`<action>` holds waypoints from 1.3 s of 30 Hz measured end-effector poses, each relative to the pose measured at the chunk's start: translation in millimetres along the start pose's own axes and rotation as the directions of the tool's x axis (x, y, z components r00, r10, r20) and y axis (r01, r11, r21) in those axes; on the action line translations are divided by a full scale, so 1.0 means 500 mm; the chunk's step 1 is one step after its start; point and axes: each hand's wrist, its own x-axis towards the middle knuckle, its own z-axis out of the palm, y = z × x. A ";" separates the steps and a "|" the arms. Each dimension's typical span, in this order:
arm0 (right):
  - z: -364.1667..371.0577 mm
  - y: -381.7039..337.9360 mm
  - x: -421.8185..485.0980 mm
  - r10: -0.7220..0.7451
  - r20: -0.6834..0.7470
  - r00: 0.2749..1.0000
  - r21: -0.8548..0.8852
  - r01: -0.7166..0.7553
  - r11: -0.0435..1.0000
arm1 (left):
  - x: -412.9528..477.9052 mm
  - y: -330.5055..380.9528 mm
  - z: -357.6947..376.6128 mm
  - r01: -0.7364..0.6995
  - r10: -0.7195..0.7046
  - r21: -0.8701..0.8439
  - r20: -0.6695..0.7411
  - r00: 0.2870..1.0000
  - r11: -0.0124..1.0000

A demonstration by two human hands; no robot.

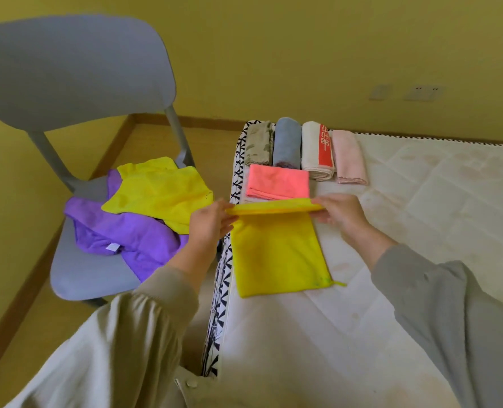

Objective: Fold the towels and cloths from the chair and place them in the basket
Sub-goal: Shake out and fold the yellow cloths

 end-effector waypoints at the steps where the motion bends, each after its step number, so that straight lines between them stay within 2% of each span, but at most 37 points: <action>1: -0.006 0.027 -0.013 0.004 0.003 1.000 -0.010 -0.003 1.000 | -0.009 -0.025 -0.002 0.017 -0.018 -0.019 -0.013 1.000 1.000; 4: -0.024 0.095 -0.047 0.008 0.018 1.000 0.009 -0.008 1.000 | -0.039 -0.096 -0.008 0.052 -0.057 -0.073 -0.064 0.996 0.996; 6: -0.028 0.128 -0.068 0.035 0.004 0.999 0.071 -0.035 0.997 | -0.060 -0.137 -0.016 0.072 -0.076 -0.075 -0.041 0.996 0.995; 8: -0.026 0.161 -0.089 0.077 -0.021 0.997 0.080 -0.075 0.994 | -0.070 -0.169 -0.029 0.085 -0.085 -0.012 -0.025 0.996 0.996; 13: -0.026 0.222 -0.114 0.137 -0.071 0.988 -0.041 -0.140 0.989 | -0.063 -0.199 -0.058 0.152 -0.165 0.243 0.030 0.986 0.958; 16: -0.026 0.224 -0.119 0.107 -0.079 0.991 -0.064 -0.112 0.992 | -0.066 -0.204 -0.058 0.112 -0.128 0.333 0.028 0.991 0.936; 21: -0.027 0.225 -0.137 0.003 -0.102 0.995 -0.087 -0.012 0.996 | -0.079 -0.196 -0.057 -0.036 -0.007 0.438 0.096 0.995 0.898; 26: -0.011 0.257 -0.152 -0.025 -0.113 0.993 -0.261 -0.005 0.965 | -0.075 -0.210 -0.063 0.009 -0.061 0.508 0.087 0.994 0.862; 29: 0.001 0.272 -0.153 -0.054 -0.128 0.990 -0.381 0.001 0.924 | -0.072 -0.218 -0.063 -0.013 -0.049 0.578 0.092 0.995 0.816; 32: 0.007 0.269 -0.155 -0.091 -0.160 0.983 -0.472 0.005 0.882 | -0.074 -0.222 -0.060 -0.098 0.027 0.715 0.110 0.994 0.692; 34: 0.018 0.268 -0.157 -0.300 -0.162 0.940 -0.638 0.132 0.758 | -0.075 -0.221 -0.056 -0.183 0.167 0.804 0.106 0.980 0.565; 35: 0.029 0.264 -0.158 -0.418 -0.127 0.900 -0.711 0.211 0.671 | -0.072 -0.220 -0.055 -0.252 0.277 0.826 0.121 0.953 0.504; 37: 0.059 0.240 -0.153 -0.553 -0.034 0.832 -0.754 0.341 0.561 | -0.057 -0.220 -0.050 -0.431 0.503 0.845 0.235 0.831 0.317; 38: 0.077 0.223 -0.148 -0.576 0.020 0.817 -0.756 0.389 0.526 | -0.046 -0.224 -0.047 -0.484 0.566 0.852 0.303 0.767 0.199; 39: 0.098 0.206 -0.142 -0.575 0.075 0.814 -0.757 0.422 0.499 | -0.037 -0.229 -0.044 -0.509 0.573 0.855 0.366 0.733 0.104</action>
